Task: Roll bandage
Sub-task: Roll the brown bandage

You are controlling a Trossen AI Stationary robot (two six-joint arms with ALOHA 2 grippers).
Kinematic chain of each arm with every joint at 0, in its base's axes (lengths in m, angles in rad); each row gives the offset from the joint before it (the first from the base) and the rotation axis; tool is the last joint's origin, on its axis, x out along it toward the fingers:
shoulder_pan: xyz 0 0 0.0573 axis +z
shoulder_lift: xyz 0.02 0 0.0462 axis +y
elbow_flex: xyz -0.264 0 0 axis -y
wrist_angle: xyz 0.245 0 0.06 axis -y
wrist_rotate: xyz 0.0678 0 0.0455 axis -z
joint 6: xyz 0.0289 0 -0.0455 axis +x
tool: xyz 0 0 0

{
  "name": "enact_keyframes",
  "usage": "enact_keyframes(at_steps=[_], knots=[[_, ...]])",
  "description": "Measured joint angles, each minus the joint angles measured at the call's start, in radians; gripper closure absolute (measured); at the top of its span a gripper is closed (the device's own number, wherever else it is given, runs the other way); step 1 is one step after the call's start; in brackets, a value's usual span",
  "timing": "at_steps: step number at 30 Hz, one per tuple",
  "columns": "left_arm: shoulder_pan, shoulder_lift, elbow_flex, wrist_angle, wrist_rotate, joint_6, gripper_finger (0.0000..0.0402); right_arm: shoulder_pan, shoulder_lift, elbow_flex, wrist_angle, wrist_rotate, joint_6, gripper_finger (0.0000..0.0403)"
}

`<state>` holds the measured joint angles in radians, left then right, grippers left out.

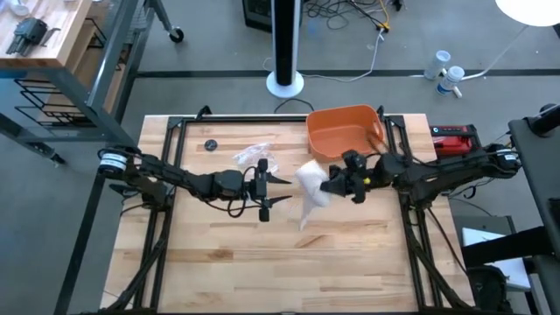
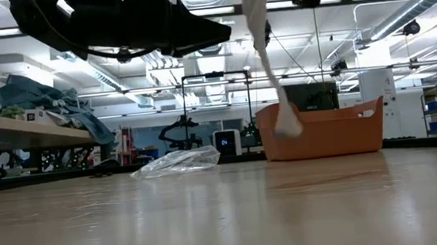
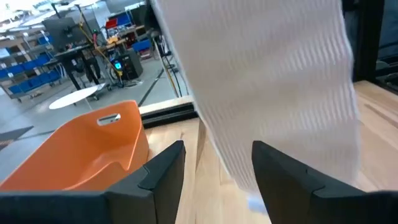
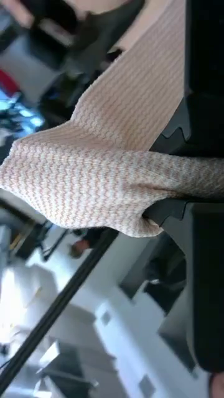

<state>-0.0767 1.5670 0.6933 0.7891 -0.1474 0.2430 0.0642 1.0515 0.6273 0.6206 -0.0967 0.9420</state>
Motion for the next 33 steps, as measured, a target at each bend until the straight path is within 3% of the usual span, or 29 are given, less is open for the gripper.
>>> enact_keyframes(at_steps=[5, 8, 11, 14, 17, 21, 25, 29, 33], knots=[[0.001, 0.001, 0.000, 0.004, 0.000, -0.005, 0.0231, 0.010, -0.038, 0.002, -0.001, 0.081, -0.039, 0.0368], [0.004, 0.001, 0.000, 0.001, -0.005, 0.004, 0.0233, 0.017, 0.004, 0.002, -0.001, 0.127, -0.036, 0.0368], [0.005, -0.031, -0.002, -0.056, -0.105, 0.059, 0.0229, 0.008, 0.079, 0.011, -0.007, 0.133, -0.002, 0.0368], [0.003, -0.132, -0.002, -0.217, -0.213, 0.108, 0.0223, 0.007, 0.144, 0.055, -0.007, 0.085, 0.002, 0.0368], [0.003, -0.246, -0.002, -0.399, -0.221, 0.105, 0.0216, 0.007, 0.169, 0.117, 0.007, 0.022, -0.017, 0.0368], [0.002, -0.395, -0.003, -0.525, -0.213, 0.058, 0.0210, 0.007, 0.164, 0.199, 0.003, -0.038, -0.067, 0.0368], [0.002, -0.497, -0.023, -0.553, -0.114, 0.001, 0.0208, 0.025, 0.126, 0.218, -0.197, -0.007, -0.110, 0.0368], [0.001, -0.540, -0.065, -0.548, -0.070, -0.032, 0.0214, 0.052, 0.075, 0.188, -0.539, 0.174, -0.107, 0.0368], [0.002, -0.527, -0.118, -0.541, -0.070, -0.055, 0.0227, 0.058, 0.047, 0.131, -0.720, 0.284, -0.014, 0.0368]])
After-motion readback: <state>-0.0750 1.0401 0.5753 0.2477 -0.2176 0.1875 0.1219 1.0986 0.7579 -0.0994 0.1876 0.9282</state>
